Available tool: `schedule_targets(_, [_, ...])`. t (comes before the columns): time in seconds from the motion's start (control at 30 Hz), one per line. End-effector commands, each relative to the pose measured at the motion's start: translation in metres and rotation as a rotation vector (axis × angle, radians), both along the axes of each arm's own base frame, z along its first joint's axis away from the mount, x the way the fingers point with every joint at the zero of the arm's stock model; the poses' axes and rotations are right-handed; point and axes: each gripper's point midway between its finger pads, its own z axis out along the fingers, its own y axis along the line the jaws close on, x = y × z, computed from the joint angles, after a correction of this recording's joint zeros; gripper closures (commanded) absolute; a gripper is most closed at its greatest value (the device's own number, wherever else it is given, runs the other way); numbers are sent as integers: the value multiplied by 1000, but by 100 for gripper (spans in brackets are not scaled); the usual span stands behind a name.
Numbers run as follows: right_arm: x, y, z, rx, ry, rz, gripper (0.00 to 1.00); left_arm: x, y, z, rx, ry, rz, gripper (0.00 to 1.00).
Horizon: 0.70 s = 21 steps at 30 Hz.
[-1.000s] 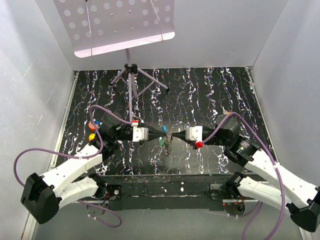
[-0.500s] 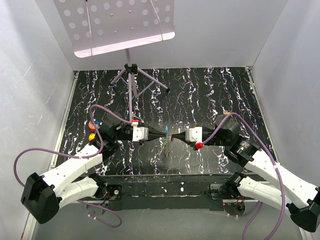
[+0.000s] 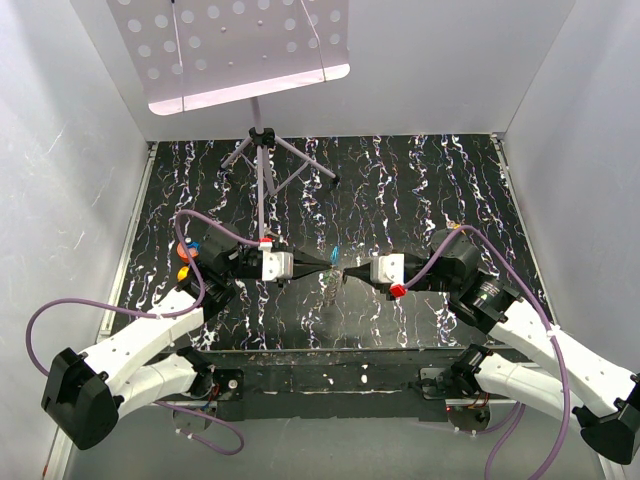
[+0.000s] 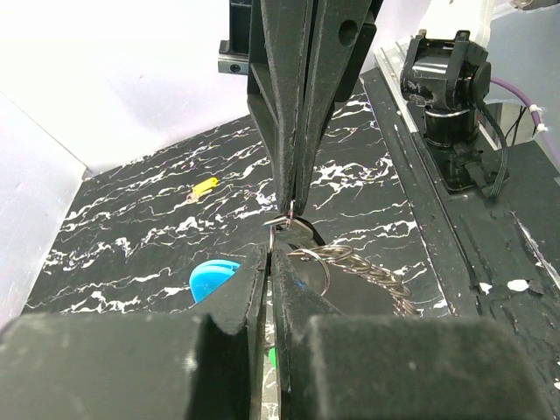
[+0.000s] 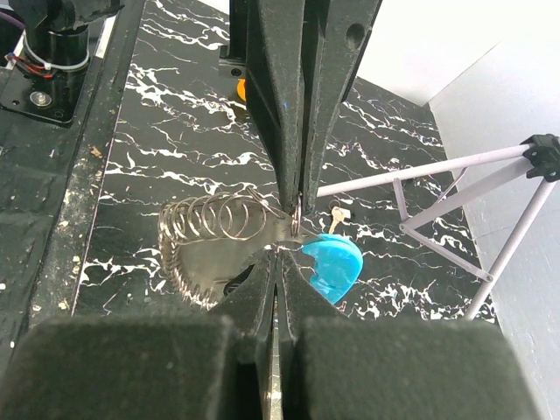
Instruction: Put the keys on the keyring
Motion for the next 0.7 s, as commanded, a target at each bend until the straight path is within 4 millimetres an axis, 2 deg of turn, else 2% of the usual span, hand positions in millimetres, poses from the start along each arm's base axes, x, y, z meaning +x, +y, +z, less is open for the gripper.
schedule_targets(0.0, [5, 2, 24, 55, -37, -20, 99, -4, 1, 21, -51, -51, -16, 100])
schedule_targets(0.67, [7, 4, 33, 86, -47, -25, 99, -5, -1, 19, -52, -34, -31, 100])
